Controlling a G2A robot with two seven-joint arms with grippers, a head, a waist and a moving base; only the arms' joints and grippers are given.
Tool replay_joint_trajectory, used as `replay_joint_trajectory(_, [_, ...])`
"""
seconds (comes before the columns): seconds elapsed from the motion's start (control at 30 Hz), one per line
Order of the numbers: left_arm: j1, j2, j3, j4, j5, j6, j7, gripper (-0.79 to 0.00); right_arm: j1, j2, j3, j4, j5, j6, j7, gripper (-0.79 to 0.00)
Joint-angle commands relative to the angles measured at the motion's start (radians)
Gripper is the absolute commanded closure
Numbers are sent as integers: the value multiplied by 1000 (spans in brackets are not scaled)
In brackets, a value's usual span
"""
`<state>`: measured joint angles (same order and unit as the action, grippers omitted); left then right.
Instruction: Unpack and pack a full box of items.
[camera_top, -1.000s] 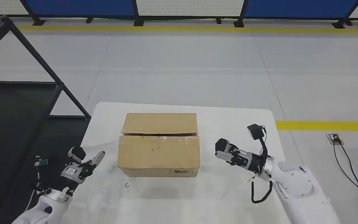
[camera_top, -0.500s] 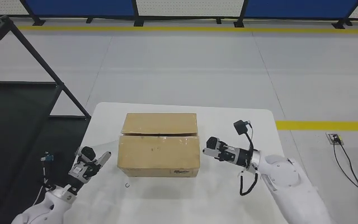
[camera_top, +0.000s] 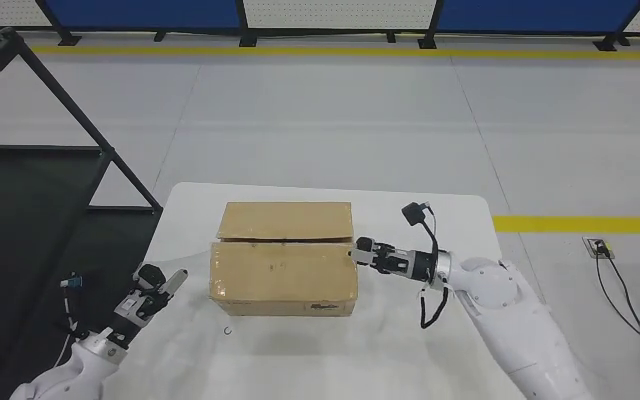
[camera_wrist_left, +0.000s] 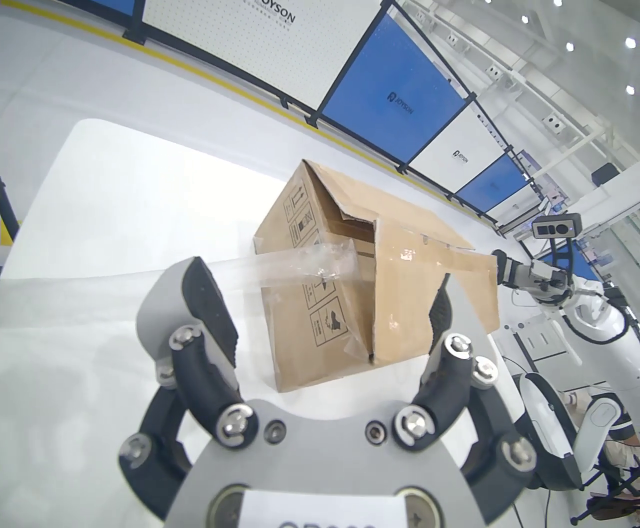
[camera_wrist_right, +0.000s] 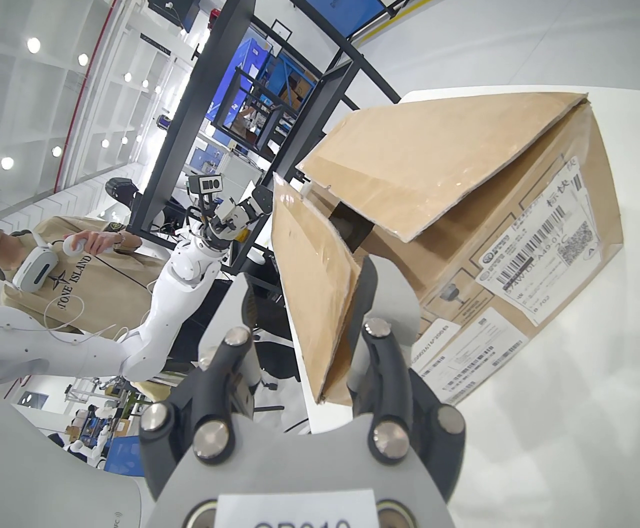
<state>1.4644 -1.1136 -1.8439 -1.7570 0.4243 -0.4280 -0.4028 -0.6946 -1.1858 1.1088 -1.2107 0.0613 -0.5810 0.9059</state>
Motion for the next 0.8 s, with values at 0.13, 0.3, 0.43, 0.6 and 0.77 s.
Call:
replay_joint_trajectory(0.13, [-1,2,4,2,-2,2,1,-785,28,-7,-30,28,-14,17,0,-357])
replay_joint_trajectory(0.3, [-7,4,10,14,-3,9,4,-785,46,-12,-55,51,-32,29,-3,-351])
replay_joint_trajectory(0.43, [-9,5,15,22,-9,10,14,-785,60,-17,-72,71,-38,36,-6,-271])
replay_joint_trajectory(0.6, [-4,6,16,28,-13,8,24,-785,61,-19,-79,83,-40,33,-21,-46])
replay_joint_trajectory(0.77, [3,7,17,27,-14,7,32,-785,46,-15,-68,81,-37,30,-33,-15])
